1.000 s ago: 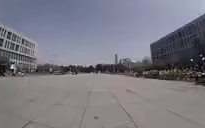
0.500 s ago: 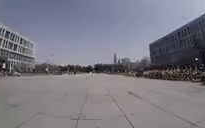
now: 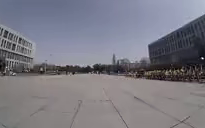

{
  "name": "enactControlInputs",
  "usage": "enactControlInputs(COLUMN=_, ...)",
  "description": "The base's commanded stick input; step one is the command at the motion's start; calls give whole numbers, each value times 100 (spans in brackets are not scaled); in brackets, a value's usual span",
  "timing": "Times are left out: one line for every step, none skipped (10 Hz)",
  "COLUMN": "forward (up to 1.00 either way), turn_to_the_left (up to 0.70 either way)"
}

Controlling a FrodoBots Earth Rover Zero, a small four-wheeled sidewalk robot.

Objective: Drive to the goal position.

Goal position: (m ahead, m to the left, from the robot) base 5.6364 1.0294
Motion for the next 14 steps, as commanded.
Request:
enactControlInputs(forward=100, turn_to_the_left=0)
enactControlInputs(forward=100, turn_to_the_left=0)
enactControlInputs(forward=100, turn_to_the_left=0)
enactControlInputs(forward=100, turn_to_the_left=0)
enactControlInputs(forward=100, turn_to_the_left=0)
enactControlInputs(forward=100, turn_to_the_left=0)
enactControlInputs(forward=100, turn_to_the_left=0)
enactControlInputs(forward=100, turn_to_the_left=0)
enactControlInputs(forward=100, turn_to_the_left=22)
enactControlInputs(forward=100, turn_to_the_left=34)
enactControlInputs(forward=100, turn_to_the_left=39)
enactControlInputs(forward=100, turn_to_the_left=0)
enactControlInputs(forward=100, turn_to_the_left=0)
enactControlInputs(forward=100, turn_to_the_left=0)
